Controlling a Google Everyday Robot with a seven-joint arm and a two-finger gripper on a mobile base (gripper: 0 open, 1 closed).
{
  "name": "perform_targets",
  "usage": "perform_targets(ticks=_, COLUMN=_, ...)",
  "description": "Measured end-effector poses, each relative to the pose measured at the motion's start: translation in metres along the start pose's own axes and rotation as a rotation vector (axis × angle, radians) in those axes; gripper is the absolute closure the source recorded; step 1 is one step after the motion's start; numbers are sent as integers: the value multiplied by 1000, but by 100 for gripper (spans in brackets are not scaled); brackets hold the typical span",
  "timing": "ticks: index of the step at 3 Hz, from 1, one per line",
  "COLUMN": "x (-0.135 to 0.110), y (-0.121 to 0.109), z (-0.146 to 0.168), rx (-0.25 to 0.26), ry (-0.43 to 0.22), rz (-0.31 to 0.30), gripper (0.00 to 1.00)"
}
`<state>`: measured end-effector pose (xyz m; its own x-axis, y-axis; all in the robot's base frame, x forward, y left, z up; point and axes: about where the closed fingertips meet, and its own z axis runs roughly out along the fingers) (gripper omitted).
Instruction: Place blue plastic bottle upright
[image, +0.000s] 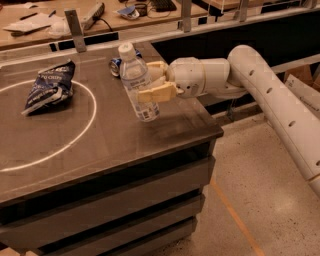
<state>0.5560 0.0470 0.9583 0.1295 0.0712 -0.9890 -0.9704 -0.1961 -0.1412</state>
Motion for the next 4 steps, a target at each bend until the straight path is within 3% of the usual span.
perform_targets(ticks=2, x=27, y=-3, z=5, rx=0, ry=-19, rz=4, gripper=100)
perform_targets(ticks=4, x=40, y=-3, z=4, rx=24, ry=-53, rz=9, gripper=56)
